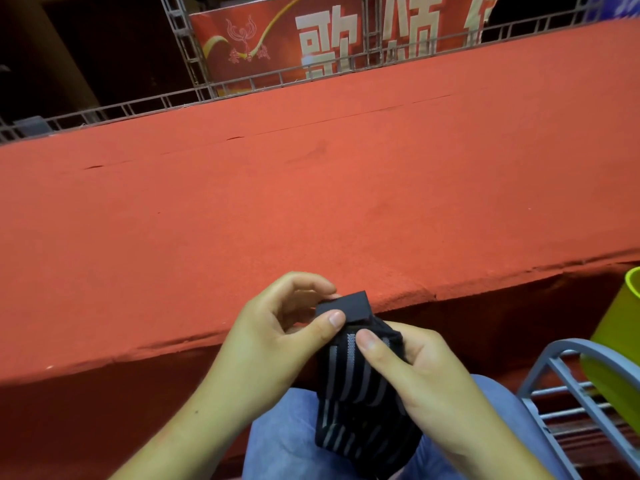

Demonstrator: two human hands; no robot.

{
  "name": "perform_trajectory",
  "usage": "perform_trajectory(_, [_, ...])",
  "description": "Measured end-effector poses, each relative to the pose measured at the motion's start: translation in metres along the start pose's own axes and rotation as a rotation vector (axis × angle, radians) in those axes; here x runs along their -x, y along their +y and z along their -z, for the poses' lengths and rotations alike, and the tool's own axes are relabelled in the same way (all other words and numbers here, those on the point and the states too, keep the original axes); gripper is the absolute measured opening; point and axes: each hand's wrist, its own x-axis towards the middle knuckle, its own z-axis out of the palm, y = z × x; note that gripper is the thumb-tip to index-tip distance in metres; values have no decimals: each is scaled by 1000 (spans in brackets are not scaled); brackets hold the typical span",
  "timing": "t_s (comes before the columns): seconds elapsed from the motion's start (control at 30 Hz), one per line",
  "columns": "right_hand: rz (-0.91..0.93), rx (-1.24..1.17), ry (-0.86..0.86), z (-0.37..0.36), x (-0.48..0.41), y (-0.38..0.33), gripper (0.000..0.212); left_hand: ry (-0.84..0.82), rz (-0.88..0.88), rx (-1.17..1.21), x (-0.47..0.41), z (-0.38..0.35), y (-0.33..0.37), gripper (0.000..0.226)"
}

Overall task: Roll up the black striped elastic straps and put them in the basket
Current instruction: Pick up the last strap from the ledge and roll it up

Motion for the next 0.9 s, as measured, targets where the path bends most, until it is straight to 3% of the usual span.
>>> perform_trajectory(0.13, [13, 25, 2, -1, 1, -3, 33, -47, 101, 47, -1, -1, 0, 31])
perform_trajectory(0.37, [-53, 9, 8, -2, 0, -6, 26, 50, 8, -53, 0, -1, 0, 29])
perform_trajectory(0.53, [-132, -7, 65, -2, 0, -2, 42, 79, -48, -31, 0, -3, 7, 23])
perform_trajectory(0.9, [-221, -244, 130, 0, 0, -5, 46, 47, -161, -76, 6, -10, 5, 25])
